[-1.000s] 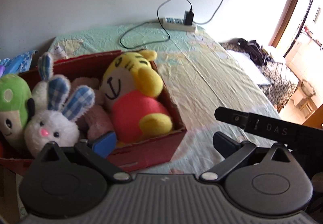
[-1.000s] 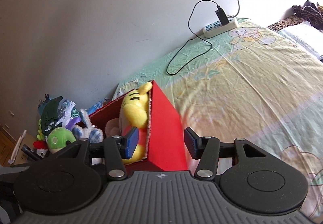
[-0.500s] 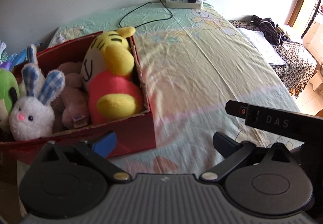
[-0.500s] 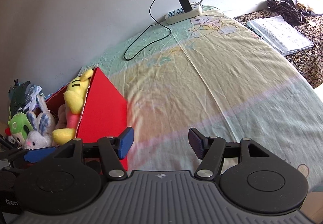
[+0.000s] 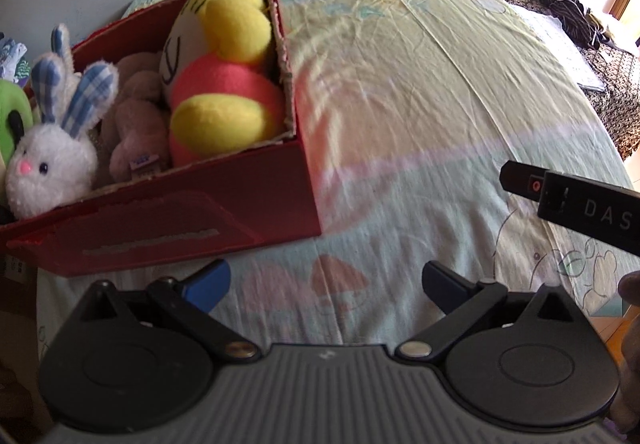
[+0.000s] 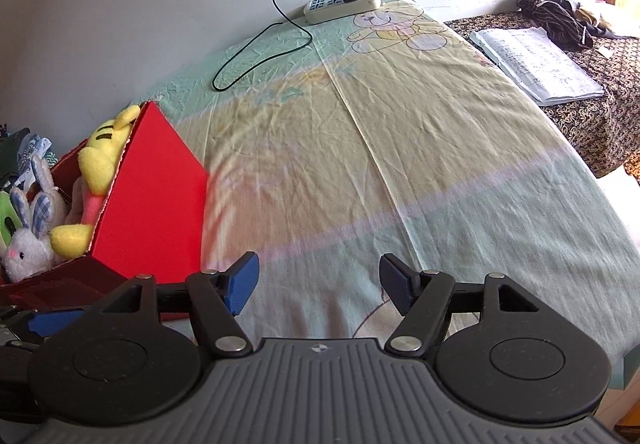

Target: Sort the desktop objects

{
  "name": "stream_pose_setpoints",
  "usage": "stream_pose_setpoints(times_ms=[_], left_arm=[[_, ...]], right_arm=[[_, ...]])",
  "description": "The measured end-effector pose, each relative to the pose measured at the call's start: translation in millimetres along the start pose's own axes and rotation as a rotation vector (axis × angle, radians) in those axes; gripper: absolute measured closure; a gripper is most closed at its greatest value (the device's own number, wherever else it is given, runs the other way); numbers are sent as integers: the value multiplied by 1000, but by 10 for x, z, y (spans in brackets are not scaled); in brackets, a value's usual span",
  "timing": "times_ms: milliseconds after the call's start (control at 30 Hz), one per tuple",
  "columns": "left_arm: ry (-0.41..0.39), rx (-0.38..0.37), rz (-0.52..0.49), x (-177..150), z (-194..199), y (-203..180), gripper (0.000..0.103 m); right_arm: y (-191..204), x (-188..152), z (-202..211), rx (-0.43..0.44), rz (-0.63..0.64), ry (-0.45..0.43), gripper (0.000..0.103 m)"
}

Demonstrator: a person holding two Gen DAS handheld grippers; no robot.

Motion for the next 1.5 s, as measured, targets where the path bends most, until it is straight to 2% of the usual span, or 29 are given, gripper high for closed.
stream_pose_setpoints(times_ms=[300, 567, 767, 967, 1100, 1333, 1500], left_arm=[[39, 31, -4, -83, -59, -47, 1], [54, 80, 40, -164, -35, 100, 1], [50, 119, 93, -241, 26, 295, 1], [49, 148, 187, -379, 86, 555, 1], [50, 149, 239, -463, 126, 737, 2], [18, 150, 303, -418, 285, 1100, 2], [-57, 127, 302, -282, 526, 1295, 2]], right_arm=[[-41, -66, 26, -24, 22, 17, 29], [37, -101, 18, -13, 63, 35, 29], [219, -133, -13, 18, 113, 55, 29], [475, -178, -25, 67, 184, 75, 29], [641, -210, -54, 110, 221, 116, 29], [1000, -213, 42, 155, 308, 121, 28], [1212, -105, 149, 179, 319, 113, 26]])
Point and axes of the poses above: each gripper's, at about its wrist camera, not at the fingertips, and z roughly against the way its jaws point, y to its left, x to its top, the point moved 1 cm from there along -z, roughly the way its jaws point, and after that the axes turned 1 degree about z, right-handed, at the moved point
